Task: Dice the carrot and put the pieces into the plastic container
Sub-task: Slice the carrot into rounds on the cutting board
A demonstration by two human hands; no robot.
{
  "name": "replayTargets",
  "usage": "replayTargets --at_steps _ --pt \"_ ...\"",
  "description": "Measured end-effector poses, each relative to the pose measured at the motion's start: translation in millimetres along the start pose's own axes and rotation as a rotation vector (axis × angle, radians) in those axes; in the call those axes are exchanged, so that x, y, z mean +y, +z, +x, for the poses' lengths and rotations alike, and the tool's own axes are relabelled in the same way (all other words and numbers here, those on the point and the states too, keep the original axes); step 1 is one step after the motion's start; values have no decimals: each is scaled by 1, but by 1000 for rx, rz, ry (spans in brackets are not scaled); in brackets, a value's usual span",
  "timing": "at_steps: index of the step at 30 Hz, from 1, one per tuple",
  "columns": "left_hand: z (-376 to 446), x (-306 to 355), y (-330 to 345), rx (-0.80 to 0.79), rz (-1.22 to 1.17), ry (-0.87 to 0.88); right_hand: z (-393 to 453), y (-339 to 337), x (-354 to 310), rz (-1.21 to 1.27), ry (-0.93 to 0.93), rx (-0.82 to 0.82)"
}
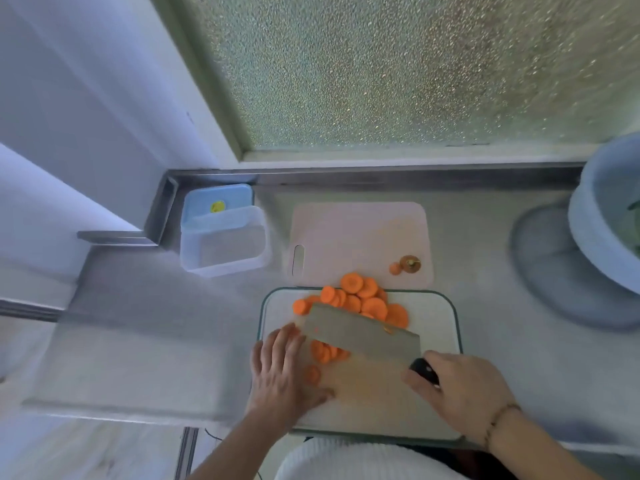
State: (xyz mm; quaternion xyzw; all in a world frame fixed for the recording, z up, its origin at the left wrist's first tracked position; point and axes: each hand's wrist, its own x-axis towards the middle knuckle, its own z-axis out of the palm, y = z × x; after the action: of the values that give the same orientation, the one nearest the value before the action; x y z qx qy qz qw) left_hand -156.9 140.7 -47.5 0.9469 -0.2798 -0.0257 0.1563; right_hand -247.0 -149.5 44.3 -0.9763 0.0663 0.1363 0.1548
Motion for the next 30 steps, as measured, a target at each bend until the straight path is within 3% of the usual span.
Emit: replayTargets --at_steps 6,9,11,14,16,18,20,27,30 --pt "39 -24 -14 -72 -2 -69 -10 0 -9 -65 30 31" --pt "54 -41 -19 -95 -39 -3 -15 -3 -14 -90 53 8" --pt "53 -48 -24 4 -167 103 -16 -8 -19 -120 53 18" --pt "58 -37 -48 289 -394 156 -18 -18 -25 -180 42 70" --pt "77 -9 -64 391 -418 253 -15 -21 -28 -188 30 105" --pt "97 26 -70 286 -352 488 -11 -19 -29 -227 37 108" --pt "112 53 -68 150 -281 672 -8 -12 -27 -265 19 225" --pt "138 80 -61 39 -171 860 -5 -8 -15 -333 -44 313" --pt "144 89 -57 37 -130 926 -5 -9 -8 -303 1 206"
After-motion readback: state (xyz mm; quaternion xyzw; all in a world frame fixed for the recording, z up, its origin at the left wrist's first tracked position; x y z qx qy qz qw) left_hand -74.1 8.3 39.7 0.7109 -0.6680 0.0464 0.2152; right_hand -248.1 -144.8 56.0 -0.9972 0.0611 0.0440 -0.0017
